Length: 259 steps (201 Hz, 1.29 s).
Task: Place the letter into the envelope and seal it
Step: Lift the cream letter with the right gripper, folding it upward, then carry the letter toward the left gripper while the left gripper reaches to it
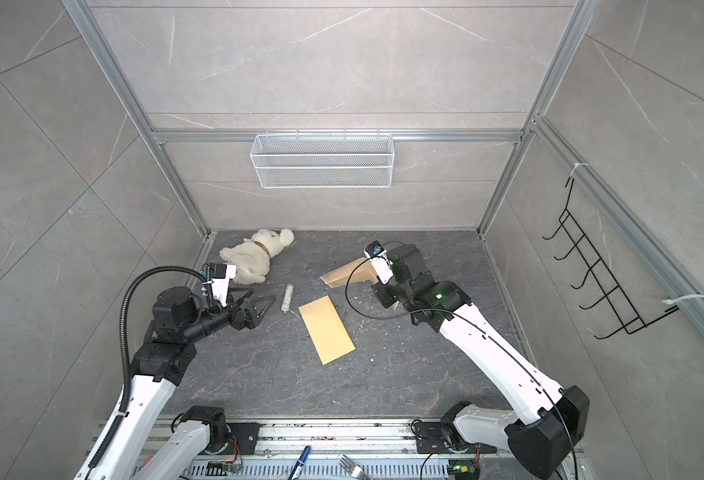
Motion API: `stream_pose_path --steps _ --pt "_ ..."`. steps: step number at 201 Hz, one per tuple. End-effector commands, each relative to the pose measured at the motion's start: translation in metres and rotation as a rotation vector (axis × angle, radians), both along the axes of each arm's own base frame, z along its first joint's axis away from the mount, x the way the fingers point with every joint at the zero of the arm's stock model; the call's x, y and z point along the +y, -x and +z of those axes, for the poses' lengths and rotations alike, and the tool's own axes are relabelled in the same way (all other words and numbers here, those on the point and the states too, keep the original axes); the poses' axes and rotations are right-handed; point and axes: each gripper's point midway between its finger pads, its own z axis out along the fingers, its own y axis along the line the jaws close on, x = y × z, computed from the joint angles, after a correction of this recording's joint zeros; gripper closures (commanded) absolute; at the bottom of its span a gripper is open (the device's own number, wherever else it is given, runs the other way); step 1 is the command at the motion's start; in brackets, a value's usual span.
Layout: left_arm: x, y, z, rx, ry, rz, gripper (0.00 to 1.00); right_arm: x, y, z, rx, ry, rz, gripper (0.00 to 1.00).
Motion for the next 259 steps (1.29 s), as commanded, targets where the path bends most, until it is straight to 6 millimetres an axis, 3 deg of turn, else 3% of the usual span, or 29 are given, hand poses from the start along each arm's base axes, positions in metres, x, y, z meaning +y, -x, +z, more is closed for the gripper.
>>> stream_pose_path --steps 1,37,100,172,259 --pt "-0.012 0.001 0.038 -0.076 0.052 -0.086 0.00 0.003 0.005 0.008 -0.055 0.006 0.031 1.00" --pt "-0.023 -0.006 0.047 -0.061 0.071 -0.164 0.00 0.011 0.017 0.010 -0.079 -0.005 0.099 1.00" --pt "-0.045 -0.017 0.038 -0.012 0.070 -0.249 0.04 0.044 0.040 0.009 -0.166 -0.102 0.301 1.00" --pt "-0.073 0.011 0.021 -0.058 0.005 -0.385 0.08 0.102 0.070 0.025 -0.142 -0.253 0.486 1.00" --pt "-0.088 0.037 0.002 -0.149 -0.082 -0.472 0.13 0.130 0.091 0.024 -0.100 -0.291 0.580 1.00"
